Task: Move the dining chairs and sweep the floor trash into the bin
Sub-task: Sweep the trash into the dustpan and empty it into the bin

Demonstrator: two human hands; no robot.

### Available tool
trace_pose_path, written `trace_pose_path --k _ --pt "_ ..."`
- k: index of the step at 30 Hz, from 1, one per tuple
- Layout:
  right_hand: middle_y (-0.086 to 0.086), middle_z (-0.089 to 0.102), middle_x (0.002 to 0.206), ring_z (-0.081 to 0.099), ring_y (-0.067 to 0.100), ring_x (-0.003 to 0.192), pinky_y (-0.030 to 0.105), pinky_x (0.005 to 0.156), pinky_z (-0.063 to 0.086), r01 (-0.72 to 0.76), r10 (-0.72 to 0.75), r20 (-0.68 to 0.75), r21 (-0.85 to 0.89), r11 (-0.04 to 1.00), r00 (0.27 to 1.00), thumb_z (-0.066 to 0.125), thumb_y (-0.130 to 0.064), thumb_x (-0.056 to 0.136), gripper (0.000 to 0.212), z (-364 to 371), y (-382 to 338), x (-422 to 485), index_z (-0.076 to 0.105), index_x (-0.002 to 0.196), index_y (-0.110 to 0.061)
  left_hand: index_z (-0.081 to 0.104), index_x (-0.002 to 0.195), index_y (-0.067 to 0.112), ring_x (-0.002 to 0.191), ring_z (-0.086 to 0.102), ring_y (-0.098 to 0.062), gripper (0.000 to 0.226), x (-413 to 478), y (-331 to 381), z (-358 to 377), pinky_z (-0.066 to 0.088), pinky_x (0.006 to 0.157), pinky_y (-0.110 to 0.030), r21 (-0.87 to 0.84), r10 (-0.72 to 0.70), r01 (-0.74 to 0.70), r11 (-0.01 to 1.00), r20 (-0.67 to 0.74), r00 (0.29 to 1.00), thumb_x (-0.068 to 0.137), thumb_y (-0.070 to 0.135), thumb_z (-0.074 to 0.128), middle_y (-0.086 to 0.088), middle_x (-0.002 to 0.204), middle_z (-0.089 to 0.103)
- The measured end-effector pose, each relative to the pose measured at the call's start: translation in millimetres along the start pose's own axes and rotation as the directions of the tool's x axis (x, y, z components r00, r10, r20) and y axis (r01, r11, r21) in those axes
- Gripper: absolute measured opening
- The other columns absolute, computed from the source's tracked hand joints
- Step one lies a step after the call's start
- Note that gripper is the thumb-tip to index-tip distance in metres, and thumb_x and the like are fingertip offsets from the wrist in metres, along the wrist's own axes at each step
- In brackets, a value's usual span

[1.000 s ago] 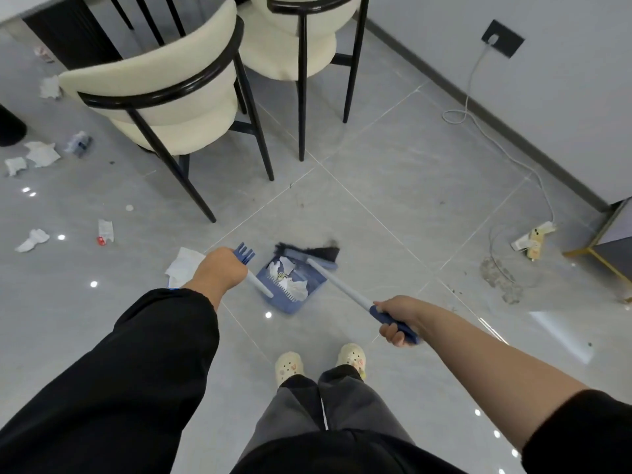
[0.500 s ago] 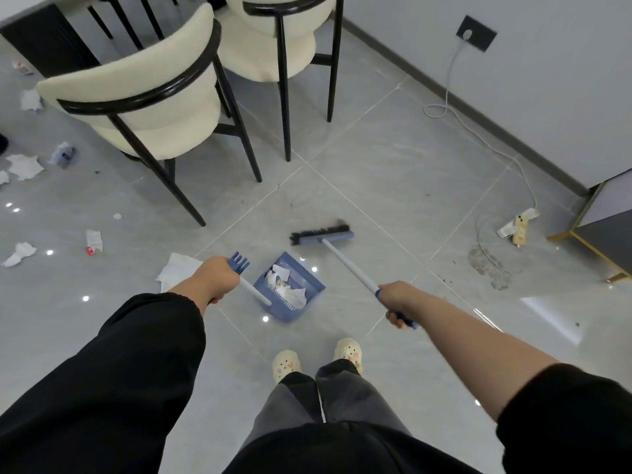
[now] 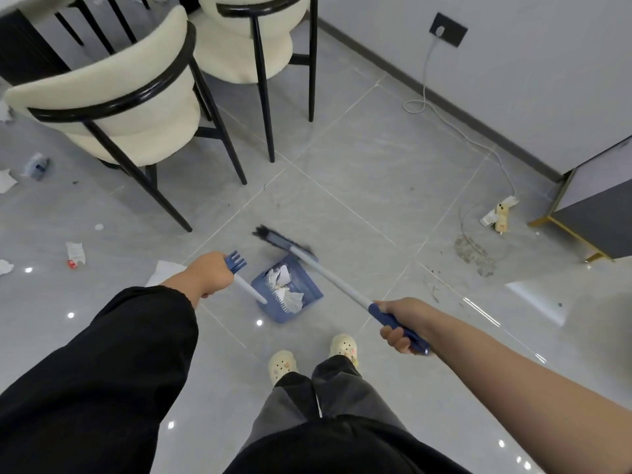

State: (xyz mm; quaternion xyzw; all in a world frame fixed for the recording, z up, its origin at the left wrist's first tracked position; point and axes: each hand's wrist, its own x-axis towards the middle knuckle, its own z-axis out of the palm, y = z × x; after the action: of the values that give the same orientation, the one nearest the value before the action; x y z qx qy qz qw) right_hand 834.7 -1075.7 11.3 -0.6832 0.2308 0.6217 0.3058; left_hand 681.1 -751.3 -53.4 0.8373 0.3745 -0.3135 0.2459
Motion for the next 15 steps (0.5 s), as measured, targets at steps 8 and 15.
trace_pose_path --k 8,15 --pt "0.003 0.034 0.047 0.026 0.011 0.024 0.008 0.031 0.023 -0.126 0.109 -0.151 -0.110 0.986 0.983 0.033 -0.018 0.099 0.021 29.3 18.8 52.7 0.050 0.089 -0.011 0.058 0.112 -0.003 0.094 0.062 -0.037 0.025 2.0 -22.9 7.9 0.045 0.075 -0.033 0.026 0.047 -0.046 0.999 -0.030 0.998 0.096 0.013 0.046 -0.025 0.104 0.065" --pt "0.002 0.033 0.048 0.027 0.008 0.027 0.010 0.029 0.022 -0.107 0.096 0.085 0.137 0.985 0.992 0.034 -0.013 0.098 0.028 40.1 27.4 11.7 0.040 0.072 -0.012 0.061 0.108 0.000 0.098 0.061 -0.036 0.023 -1.6 -12.7 6.1 0.043 0.077 -0.031 0.008 0.042 -0.042 0.999 -0.092 0.995 0.094 0.013 0.048 -0.022 0.105 0.066"
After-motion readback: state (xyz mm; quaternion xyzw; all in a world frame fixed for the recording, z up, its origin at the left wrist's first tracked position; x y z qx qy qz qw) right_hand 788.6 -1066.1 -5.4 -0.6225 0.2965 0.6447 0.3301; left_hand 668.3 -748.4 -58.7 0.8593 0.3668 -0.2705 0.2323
